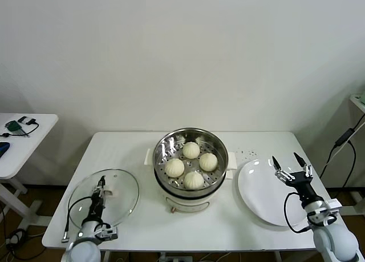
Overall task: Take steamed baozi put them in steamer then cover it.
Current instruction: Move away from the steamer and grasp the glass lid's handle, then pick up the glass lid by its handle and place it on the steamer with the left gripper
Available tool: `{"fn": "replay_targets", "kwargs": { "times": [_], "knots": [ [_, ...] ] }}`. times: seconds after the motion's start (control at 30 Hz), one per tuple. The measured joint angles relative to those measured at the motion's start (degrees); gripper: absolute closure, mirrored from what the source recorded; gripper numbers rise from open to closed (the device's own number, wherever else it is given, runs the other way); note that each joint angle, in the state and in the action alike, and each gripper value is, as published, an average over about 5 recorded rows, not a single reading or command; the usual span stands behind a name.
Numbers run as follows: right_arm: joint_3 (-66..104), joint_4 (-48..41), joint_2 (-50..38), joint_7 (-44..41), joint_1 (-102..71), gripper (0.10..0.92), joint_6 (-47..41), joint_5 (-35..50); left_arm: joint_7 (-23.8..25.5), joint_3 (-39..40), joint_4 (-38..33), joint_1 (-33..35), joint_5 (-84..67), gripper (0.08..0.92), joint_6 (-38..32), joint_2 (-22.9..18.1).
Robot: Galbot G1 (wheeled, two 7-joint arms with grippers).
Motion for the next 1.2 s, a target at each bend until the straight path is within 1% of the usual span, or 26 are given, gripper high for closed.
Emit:
{"fn": "replay_targets", "kwargs": {
  "times": [0.13, 0.2, 0.5, 0.6, 0.77, 0.9, 1.03, 1.2],
  "knots": [
    [0.0, -0.7, 0.0, -0.2, 0.5, 0.203, 0.5, -0.4, 0.6, 0.3, -2.3, 1.0, -1.5, 0.816, 0.8, 0.7],
    [0.0, -1.1, 0.0, -0.3, 0.7, 0.203, 0.6, -0.6, 0.8, 0.3, -3.9, 1.8, -2.3, 0.844, 1.2, 1.0],
    [-0.4, -2.3, -0.4, -0.5, 1.9, 0.203, 1.0, -1.5, 2.0, 0.7, -14.2, 5.8, -5.8, 0.849, 5.1, 3.9],
    [-0.7, -2.7, -0.7, -0.5, 2.3, 0.203, 1.0, -1.9, 2.5, 1.4, -18.7, 7.2, -6.6, 0.849, 8.1, 5.8],
    [-1.2, -3.3, -1.0, -0.5, 3.2, 0.203, 1.0, -2.8, 3.5, 3.7, -25.7, 7.8, -7.8, 0.849, 14.5, 10.1],
    [-1.4, -3.8, -0.8, -0.5, 3.9, 0.203, 1.0, -3.4, 5.6, 7.5, -29.3, 6.1, -8.2, 0.849, 20.0, 14.3],
    [-1.6, -4.4, -0.6, -0.5, 4.5, 0.203, 0.9, -4.0, 9.1, 13.6, -31.5, 2.2, -8.2, 0.849, 25.3, 18.0],
    [-1.5, -4.9, -0.2, -0.4, 4.9, 0.203, 0.9, -4.8, 14.7, 23.1, -32.4, -4.7, -7.4, 0.849, 31.5, 19.9]
  ]
}}
